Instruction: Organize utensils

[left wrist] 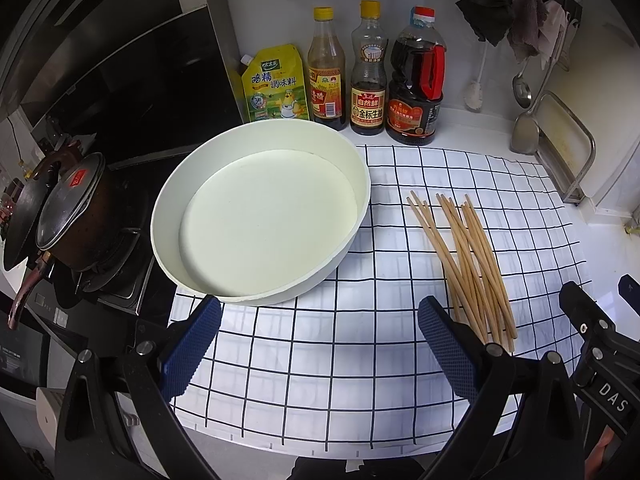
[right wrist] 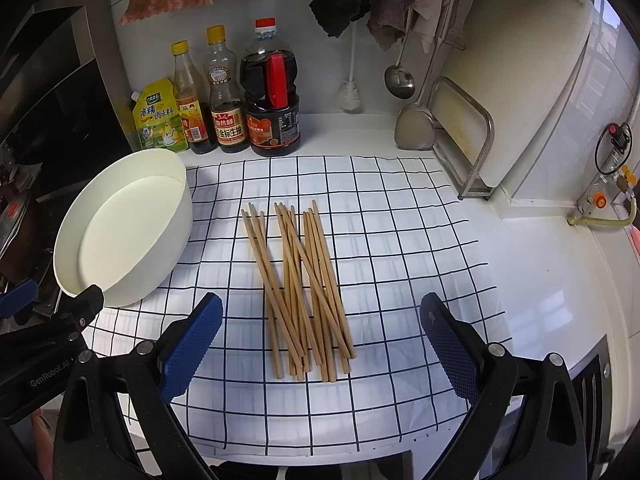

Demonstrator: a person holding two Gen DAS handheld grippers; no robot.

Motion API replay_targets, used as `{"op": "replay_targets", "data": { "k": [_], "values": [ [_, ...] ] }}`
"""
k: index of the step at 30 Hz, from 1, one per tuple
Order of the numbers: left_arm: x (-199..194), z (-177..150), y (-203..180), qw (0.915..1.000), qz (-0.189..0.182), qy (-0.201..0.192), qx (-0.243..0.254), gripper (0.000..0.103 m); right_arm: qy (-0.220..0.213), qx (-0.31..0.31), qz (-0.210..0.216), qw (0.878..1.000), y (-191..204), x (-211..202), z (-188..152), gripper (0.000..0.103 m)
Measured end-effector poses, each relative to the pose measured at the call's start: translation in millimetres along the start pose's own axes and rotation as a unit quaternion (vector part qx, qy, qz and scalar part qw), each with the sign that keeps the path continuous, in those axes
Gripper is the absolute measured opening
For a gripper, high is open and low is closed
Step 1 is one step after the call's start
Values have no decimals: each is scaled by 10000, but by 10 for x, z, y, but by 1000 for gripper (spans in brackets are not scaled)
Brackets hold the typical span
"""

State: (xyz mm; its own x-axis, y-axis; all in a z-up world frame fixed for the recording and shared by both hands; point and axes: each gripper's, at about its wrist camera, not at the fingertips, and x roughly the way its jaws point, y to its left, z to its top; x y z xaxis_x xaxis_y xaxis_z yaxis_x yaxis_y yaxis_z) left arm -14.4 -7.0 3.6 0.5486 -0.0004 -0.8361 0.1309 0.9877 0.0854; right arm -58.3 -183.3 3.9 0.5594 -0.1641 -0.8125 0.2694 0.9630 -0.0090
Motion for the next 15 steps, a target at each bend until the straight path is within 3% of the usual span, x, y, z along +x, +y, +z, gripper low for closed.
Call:
{"op": "replay_targets", "data": {
  "k": [8, 15],
  "values": [
    [-6, 3, 6, 10000, 7, 2, -16, 97, 15, -1, 12, 10000, 5, 6, -5, 95],
    [74, -65, -102, 9999, -98, -40, -47, 97, 5, -82, 304, 9995, -119, 34, -45, 95]
  ]
}}
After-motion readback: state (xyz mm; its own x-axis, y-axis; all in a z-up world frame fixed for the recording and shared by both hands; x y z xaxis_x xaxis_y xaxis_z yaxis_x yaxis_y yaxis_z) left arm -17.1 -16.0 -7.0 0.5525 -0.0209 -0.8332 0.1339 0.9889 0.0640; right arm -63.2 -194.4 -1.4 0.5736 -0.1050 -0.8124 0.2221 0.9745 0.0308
